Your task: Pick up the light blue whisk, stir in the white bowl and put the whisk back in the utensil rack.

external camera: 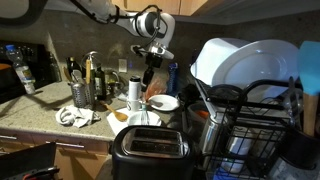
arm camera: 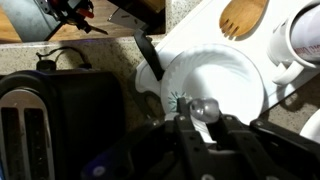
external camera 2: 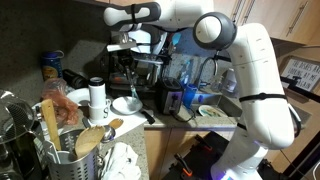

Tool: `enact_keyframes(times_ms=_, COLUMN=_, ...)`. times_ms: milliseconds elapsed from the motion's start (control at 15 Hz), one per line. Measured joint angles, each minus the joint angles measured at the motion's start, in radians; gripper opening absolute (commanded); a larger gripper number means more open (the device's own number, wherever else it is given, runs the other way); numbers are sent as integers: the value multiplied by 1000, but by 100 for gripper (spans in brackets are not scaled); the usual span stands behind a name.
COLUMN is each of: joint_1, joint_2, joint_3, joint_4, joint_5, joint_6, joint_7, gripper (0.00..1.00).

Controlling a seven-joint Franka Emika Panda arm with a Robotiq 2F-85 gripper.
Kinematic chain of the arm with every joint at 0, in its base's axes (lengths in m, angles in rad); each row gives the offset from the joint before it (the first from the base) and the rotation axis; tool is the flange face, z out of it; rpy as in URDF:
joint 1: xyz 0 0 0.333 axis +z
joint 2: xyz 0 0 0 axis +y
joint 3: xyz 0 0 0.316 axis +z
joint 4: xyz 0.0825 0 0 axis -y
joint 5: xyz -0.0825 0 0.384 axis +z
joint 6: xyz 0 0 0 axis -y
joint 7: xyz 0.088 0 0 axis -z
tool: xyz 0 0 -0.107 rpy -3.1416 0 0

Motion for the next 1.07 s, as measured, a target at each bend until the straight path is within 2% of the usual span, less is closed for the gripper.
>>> enact_keyframes(times_ms=400, joint_1=-33, joint_2=-72, joint_3=2, joint_4=2, joint_5=76, joint_6=-16, joint_7=-78, gripper=11)
enact_keyframes(times_ms=733, joint_1=-75, joint_2=-135, joint_3=10, joint_4=12, joint_5=215, joint_6=-48, joint_7=-155, gripper=11)
enact_keyframes(times_ms=1067, joint_1=-92, joint_2=-145, joint_3=24, joint_4=47, joint_5=354, joint_6=-121, joint_7=-218, gripper=11)
